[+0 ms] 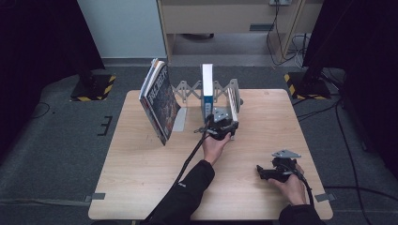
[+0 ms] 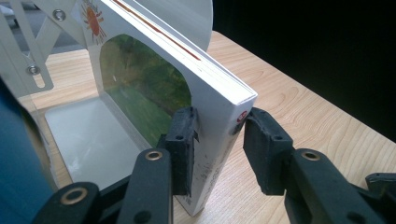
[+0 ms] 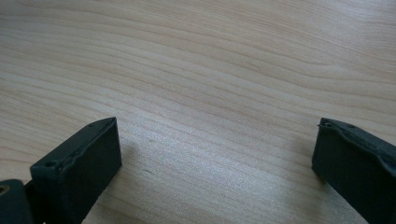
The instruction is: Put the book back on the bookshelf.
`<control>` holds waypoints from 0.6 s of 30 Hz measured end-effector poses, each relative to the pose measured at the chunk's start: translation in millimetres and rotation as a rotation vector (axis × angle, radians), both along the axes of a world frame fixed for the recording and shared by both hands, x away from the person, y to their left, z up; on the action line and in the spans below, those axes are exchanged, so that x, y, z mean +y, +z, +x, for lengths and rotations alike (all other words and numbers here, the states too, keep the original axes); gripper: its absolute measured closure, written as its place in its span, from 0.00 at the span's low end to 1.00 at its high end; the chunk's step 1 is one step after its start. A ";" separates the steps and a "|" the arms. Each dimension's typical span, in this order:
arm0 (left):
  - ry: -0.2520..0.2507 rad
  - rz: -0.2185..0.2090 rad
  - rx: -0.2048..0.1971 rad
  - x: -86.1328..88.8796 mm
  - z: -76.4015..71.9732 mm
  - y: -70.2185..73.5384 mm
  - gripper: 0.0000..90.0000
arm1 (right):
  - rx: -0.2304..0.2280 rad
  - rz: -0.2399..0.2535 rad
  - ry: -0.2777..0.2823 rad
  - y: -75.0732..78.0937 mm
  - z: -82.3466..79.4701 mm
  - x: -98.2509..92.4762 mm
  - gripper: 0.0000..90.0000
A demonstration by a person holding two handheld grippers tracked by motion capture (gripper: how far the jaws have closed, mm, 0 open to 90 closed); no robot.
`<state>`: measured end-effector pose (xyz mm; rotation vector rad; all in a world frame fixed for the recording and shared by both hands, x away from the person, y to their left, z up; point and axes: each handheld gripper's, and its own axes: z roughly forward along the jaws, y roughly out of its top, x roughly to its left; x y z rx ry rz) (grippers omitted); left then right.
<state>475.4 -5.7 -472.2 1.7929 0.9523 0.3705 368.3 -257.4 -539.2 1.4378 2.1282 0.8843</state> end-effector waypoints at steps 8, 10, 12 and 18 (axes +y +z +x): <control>-0.007 0.053 -0.026 1.1 -3.0 4.0 0.66 | 0.000 0.000 0.000 0.0 0.0 0.0 0.02; -0.015 0.053 -0.024 4.5 -6.1 6.8 0.64 | 0.000 0.000 0.000 0.0 0.0 0.0 0.02; -0.027 0.076 -0.031 7.8 -10.3 10.9 0.62 | 0.000 0.000 0.000 0.0 0.0 0.0 0.02; -0.056 0.075 -0.038 17.2 -21.1 22.3 0.58 | 0.000 0.000 0.000 0.0 0.0 0.0 0.02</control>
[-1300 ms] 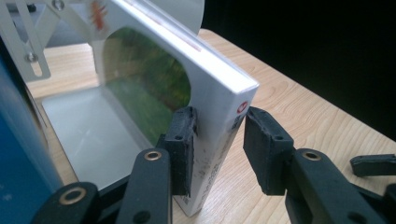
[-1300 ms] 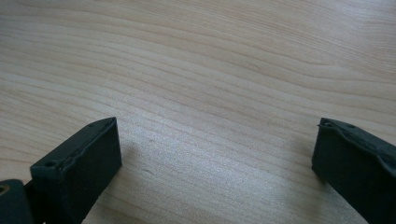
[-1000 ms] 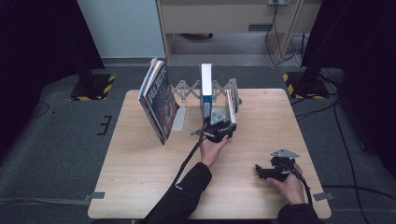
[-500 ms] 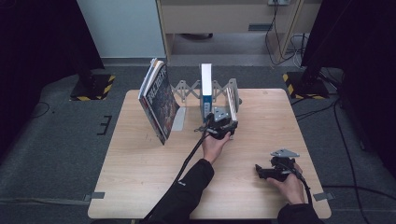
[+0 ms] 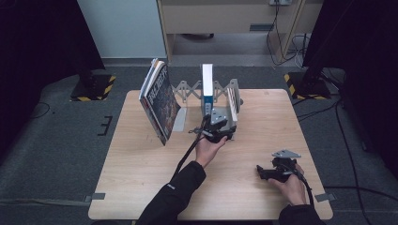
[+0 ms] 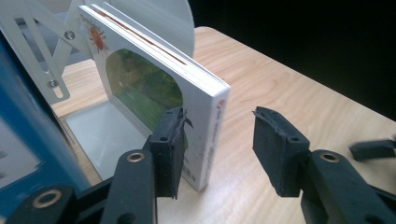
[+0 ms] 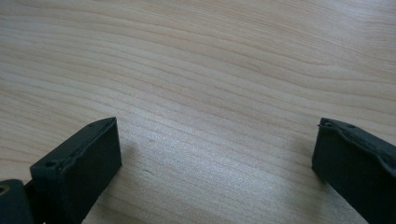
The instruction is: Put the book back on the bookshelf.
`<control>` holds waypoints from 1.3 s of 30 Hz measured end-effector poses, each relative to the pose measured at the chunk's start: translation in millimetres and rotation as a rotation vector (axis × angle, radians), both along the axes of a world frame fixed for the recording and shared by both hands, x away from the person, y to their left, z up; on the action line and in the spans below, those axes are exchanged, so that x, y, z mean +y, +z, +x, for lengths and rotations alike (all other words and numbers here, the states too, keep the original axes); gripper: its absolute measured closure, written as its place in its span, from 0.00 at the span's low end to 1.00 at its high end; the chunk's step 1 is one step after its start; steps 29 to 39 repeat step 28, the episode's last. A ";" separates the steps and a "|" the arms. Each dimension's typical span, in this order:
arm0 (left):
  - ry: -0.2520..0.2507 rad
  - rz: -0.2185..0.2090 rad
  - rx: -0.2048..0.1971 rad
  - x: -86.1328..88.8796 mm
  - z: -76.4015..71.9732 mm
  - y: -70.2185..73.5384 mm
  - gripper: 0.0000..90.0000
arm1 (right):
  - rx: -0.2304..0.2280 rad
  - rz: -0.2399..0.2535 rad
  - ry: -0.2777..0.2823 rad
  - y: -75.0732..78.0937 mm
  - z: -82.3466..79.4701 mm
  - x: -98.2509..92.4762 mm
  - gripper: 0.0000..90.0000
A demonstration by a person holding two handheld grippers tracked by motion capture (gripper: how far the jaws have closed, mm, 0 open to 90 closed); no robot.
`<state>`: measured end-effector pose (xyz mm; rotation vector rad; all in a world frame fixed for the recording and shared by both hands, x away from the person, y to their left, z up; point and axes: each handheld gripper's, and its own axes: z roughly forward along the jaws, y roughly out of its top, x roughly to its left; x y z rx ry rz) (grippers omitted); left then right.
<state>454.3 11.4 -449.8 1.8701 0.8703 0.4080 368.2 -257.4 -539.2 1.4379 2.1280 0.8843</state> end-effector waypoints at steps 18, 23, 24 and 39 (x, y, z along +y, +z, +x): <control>-0.081 0.137 0.169 84.3 -51.4 -23.6 0.42 | 0.000 0.000 -0.001 0.0 0.0 0.1 0.02; -0.047 0.152 0.226 120.2 -63.7 -39.7 0.39 | -0.002 0.004 -0.011 0.2 -0.5 0.2 0.03; -0.033 0.159 0.233 129.9 -65.9 -42.7 0.38 | -0.006 0.004 -0.015 0.1 -0.6 0.0 0.04; 0.028 0.176 0.272 160.3 -69.6 -51.5 0.31 | 0.009 0.013 -0.021 6.3 -1.9 -3.6 0.15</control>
